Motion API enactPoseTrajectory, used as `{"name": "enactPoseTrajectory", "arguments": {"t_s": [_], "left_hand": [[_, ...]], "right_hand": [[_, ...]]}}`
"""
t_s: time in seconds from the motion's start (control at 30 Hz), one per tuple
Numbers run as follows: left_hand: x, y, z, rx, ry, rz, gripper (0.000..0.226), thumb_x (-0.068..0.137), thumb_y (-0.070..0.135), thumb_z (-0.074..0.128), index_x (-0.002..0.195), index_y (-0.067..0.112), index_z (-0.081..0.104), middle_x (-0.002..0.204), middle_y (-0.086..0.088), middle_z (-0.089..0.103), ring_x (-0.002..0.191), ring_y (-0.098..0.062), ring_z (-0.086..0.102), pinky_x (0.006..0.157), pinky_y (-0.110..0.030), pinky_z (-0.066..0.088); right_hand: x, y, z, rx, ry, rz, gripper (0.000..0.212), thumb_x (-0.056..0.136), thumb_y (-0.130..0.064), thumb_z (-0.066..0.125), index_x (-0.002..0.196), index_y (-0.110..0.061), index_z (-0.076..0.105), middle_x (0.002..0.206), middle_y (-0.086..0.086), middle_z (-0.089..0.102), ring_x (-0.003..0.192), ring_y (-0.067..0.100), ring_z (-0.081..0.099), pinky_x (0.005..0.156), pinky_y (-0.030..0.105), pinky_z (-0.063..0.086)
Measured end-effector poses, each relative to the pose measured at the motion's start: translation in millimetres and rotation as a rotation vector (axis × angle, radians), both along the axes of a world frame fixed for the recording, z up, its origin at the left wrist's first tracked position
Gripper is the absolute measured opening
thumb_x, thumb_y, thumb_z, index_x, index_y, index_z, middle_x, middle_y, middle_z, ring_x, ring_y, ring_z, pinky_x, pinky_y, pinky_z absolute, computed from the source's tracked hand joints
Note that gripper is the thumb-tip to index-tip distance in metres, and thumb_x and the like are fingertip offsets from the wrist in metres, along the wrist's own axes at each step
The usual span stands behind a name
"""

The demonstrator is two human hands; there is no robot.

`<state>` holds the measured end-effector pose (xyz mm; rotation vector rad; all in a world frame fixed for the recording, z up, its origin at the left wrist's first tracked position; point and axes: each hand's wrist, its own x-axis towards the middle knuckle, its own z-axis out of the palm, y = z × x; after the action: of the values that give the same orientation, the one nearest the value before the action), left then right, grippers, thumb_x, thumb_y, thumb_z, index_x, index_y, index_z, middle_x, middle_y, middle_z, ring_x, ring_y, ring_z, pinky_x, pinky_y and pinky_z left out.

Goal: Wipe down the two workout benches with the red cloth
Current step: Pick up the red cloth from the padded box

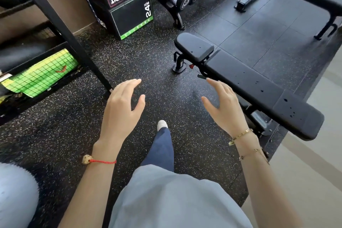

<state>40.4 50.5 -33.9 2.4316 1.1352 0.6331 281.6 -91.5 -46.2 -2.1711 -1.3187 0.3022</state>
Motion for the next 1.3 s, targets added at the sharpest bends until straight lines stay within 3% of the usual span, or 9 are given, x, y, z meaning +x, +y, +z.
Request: {"name": "enactPoseTrajectory", "arguments": {"t_s": [0.3,0.4,0.53,0.9,1.07,1.3], "left_hand": [[66,150,3,0.049,0.002,0.069,0.041,0.098,0.024,0.055,0.138,0.015,0.051,0.138,0.0,0.055,0.132,-0.012,0.045,0.114,-0.02,0.027],[87,211,9,0.055,-0.011,0.086,0.041,0.098,0.026,0.054,0.138,0.018,0.051,0.139,0.002,0.054,0.133,-0.011,0.043,0.114,-0.022,0.028],[112,283,17,0.059,-0.009,0.097,0.041,0.098,0.025,0.054,0.138,0.017,0.051,0.139,0.002,0.054,0.132,-0.011,0.044,0.113,-0.015,0.023],[171,456,2,0.014,0.034,0.205,0.04,0.098,0.027,0.053,0.137,0.019,0.052,0.139,0.002,0.055,0.132,-0.011,0.044,0.113,-0.024,0.031],[218,554,1,0.023,0.029,0.278,0.04,0.098,0.029,0.053,0.138,0.021,0.051,0.139,0.005,0.054,0.133,-0.007,0.042,0.111,-0.012,0.021],[271,698,18,0.057,-0.01,0.396,0.041,0.097,0.028,0.054,0.138,0.022,0.052,0.138,0.005,0.054,0.133,-0.006,0.041,0.109,-0.003,0.016]], "right_hand": [[78,174,7,0.074,-0.017,0.075,0.049,0.093,-0.029,0.059,0.138,-0.017,0.046,0.134,0.001,0.055,0.131,0.02,0.044,0.112,0.041,0.035],[100,239,14,0.107,-0.038,0.091,0.049,0.092,-0.028,0.06,0.139,-0.016,0.047,0.135,0.002,0.054,0.132,0.022,0.044,0.113,0.043,0.033],[124,312,21,0.104,-0.03,0.124,0.05,0.093,-0.03,0.059,0.139,-0.016,0.046,0.138,0.002,0.052,0.135,0.022,0.041,0.114,0.045,0.031],[193,508,-4,0.058,0.003,0.242,0.05,0.093,-0.027,0.061,0.139,-0.015,0.047,0.136,0.003,0.053,0.133,0.022,0.042,0.113,0.042,0.033],[243,626,-5,0.098,0.026,0.301,0.049,0.093,-0.028,0.062,0.138,-0.016,0.047,0.134,0.0,0.054,0.129,0.016,0.043,0.112,0.038,0.034],[303,805,19,0.125,-0.01,0.421,0.048,0.093,-0.028,0.061,0.138,-0.015,0.048,0.134,0.001,0.054,0.132,0.021,0.043,0.112,0.043,0.035]]}}
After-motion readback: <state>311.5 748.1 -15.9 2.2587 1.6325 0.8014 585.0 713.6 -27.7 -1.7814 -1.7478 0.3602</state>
